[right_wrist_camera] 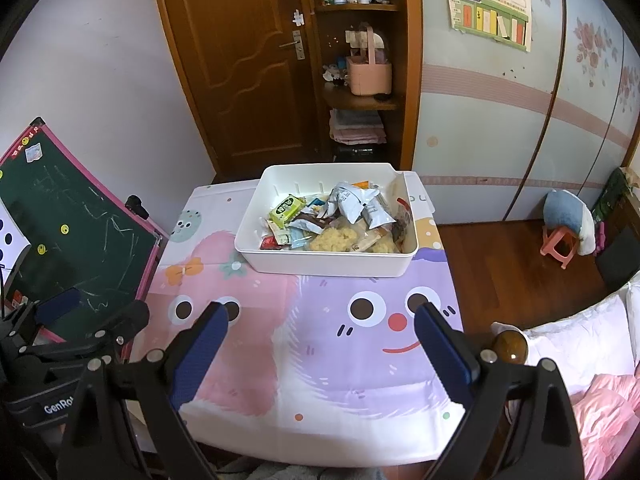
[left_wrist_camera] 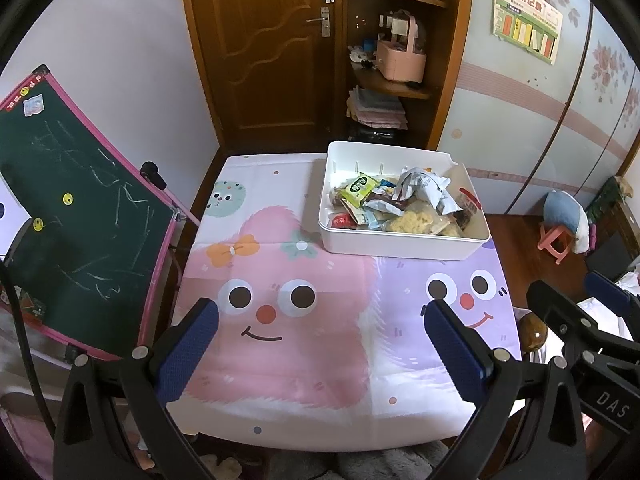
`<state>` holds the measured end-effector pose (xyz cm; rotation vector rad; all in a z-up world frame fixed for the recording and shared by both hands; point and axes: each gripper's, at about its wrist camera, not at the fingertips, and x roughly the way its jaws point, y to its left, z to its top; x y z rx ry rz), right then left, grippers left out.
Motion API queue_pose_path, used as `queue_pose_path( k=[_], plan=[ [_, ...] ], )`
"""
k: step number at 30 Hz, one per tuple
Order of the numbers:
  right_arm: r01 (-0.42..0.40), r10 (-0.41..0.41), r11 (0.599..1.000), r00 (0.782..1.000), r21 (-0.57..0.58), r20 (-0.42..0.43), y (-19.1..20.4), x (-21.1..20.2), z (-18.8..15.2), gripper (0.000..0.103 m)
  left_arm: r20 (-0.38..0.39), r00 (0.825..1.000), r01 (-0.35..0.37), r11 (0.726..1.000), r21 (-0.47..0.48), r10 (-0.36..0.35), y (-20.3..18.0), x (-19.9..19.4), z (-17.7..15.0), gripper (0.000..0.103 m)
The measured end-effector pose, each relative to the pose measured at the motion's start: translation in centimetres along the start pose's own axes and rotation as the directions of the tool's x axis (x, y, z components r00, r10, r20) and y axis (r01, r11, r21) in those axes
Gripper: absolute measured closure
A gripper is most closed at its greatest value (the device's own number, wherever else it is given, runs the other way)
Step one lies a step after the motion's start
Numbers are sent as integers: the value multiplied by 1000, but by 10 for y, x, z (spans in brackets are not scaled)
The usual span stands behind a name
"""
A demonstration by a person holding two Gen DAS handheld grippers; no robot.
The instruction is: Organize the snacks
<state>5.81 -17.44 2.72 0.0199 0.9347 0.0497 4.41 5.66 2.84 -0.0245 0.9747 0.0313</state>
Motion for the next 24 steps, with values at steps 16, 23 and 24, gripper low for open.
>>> queue_pose_path(
  k=[16,23,24],
  plan=[
    [-1,1,1000,1000,-1,-3,3,-1,-1,8,-2,1000,-3,1000,-2,3,2,-1,-3,1],
    [-1,1,1000,1000,-1,-10,8,0,-4,8,-9,1000,-4,1000,-3,4,9,2,-8,1],
    [-1,1,1000,1000,-1,-12,10,0,-5,8,-10,1000,-3,1000,-4,3,10,3,-8,1]
  ],
)
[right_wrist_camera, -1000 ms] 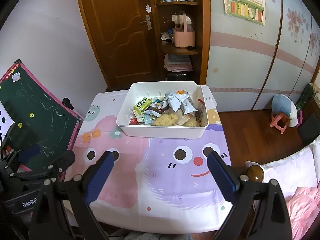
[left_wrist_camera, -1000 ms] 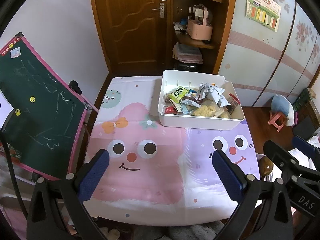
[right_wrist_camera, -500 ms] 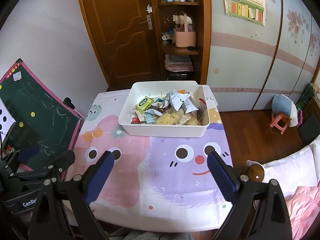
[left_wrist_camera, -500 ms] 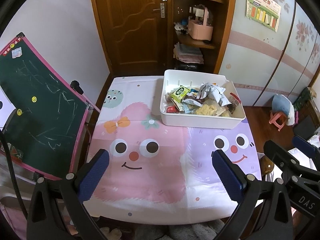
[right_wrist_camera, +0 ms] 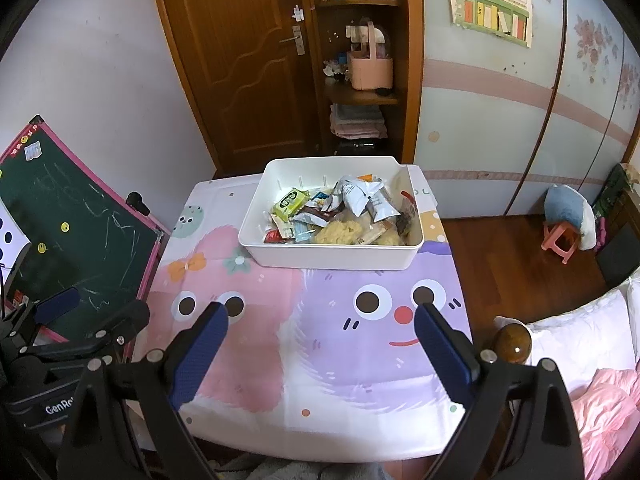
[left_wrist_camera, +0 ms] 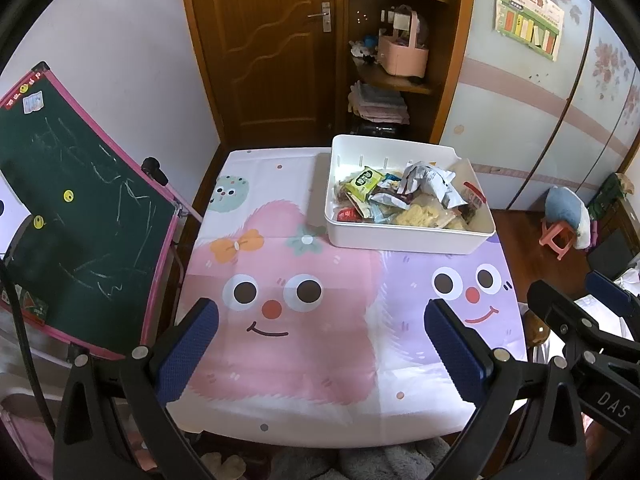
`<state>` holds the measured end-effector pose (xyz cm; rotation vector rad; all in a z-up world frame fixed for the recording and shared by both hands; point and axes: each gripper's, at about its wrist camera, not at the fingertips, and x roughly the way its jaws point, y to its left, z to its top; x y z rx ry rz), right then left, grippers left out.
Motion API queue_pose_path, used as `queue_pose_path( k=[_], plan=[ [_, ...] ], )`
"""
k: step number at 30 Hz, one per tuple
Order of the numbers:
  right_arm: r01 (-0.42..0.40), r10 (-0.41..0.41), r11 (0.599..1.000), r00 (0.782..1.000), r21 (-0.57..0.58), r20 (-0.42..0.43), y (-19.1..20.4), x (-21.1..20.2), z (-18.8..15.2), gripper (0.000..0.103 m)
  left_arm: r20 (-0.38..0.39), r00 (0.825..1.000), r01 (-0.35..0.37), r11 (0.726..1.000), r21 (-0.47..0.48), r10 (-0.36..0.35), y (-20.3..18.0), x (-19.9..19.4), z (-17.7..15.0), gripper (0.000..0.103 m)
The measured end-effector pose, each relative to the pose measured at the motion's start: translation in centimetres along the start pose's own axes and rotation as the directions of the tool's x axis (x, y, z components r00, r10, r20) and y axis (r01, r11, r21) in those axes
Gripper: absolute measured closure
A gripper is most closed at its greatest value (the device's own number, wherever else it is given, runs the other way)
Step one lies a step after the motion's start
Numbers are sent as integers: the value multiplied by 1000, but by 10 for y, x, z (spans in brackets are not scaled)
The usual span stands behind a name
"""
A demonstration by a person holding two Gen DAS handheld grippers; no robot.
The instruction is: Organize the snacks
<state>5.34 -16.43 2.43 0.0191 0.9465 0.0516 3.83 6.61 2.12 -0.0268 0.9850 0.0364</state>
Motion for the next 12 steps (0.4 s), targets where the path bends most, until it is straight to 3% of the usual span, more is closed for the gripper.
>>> queue_pose_path(
  k=[12],
  plan=[
    [3,-3,1000,1000,1,-16,3,2,-6,8,-22,1000,1,1000,-3,-1,6,5,-9,1]
  ],
)
